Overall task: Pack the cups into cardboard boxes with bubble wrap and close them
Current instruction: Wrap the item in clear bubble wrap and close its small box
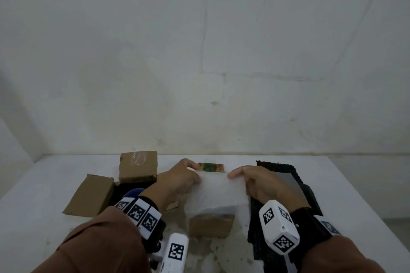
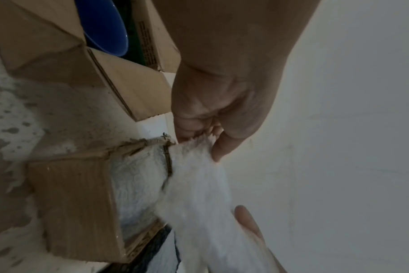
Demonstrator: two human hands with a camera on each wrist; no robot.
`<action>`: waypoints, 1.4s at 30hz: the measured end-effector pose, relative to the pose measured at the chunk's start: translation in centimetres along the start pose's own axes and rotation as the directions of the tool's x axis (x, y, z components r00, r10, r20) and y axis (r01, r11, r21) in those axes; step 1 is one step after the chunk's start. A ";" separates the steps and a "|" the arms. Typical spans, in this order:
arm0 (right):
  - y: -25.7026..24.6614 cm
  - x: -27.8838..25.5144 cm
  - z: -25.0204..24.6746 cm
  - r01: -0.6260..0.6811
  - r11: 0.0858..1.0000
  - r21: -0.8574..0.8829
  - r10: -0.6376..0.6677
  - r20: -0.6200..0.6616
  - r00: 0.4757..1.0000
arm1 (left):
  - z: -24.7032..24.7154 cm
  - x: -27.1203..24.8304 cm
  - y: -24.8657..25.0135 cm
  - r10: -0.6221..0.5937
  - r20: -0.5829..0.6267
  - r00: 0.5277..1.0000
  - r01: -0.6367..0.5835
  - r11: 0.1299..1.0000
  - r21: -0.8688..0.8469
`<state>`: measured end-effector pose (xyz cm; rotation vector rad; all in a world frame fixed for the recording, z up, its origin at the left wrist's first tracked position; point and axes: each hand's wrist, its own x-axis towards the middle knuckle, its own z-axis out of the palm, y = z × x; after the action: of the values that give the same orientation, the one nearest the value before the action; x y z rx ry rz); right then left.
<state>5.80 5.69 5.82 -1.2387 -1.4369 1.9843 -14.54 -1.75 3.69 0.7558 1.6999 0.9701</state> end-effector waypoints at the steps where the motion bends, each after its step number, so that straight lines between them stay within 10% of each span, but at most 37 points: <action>1: 0.2 0.1 -0.1 -0.020 0.999 0.027 0.020 0.022 1.000 | 0.0 0.1 -0.1 0.012 -0.023 1.000 -0.010 0.995 0.095; 7: 2.1 3.2 0.5 -0.027 0.845 -0.535 -0.092 -0.195 0.976 | 1.7 1.3 0.2 0.201 -0.006 0.979 -0.168 0.833 0.528; 13: 4.4 5.8 0.8 -0.034 0.563 -0.826 -0.163 -0.152 0.975 | 2.8 2.3 -1.0 0.165 0.191 0.968 -0.242 0.391 0.888; 23: 4.8 4.8 1.8 0.057 -0.225 -0.973 -0.295 0.123 0.947 | 2.4 2.6 -3.4 0.300 0.296 0.907 -0.273 -0.118 0.955; 30: 3.5 4.4 1.3 0.122 -0.263 -0.957 0.056 0.111 0.992 | 1.5 2.8 -2.0 0.054 0.309 0.949 -0.304 -0.081 0.949; 42: 4.9 4.6 2.1 0.090 -0.311 -0.946 -0.055 0.113 0.992 | 2.3 3.3 -2.8 0.135 0.349 0.927 -0.307 -0.260 0.916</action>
<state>2.46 5.98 -0.40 -1.3749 -3.2743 -0.0208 -13.47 0.21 -0.70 2.2385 2.0100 -0.6985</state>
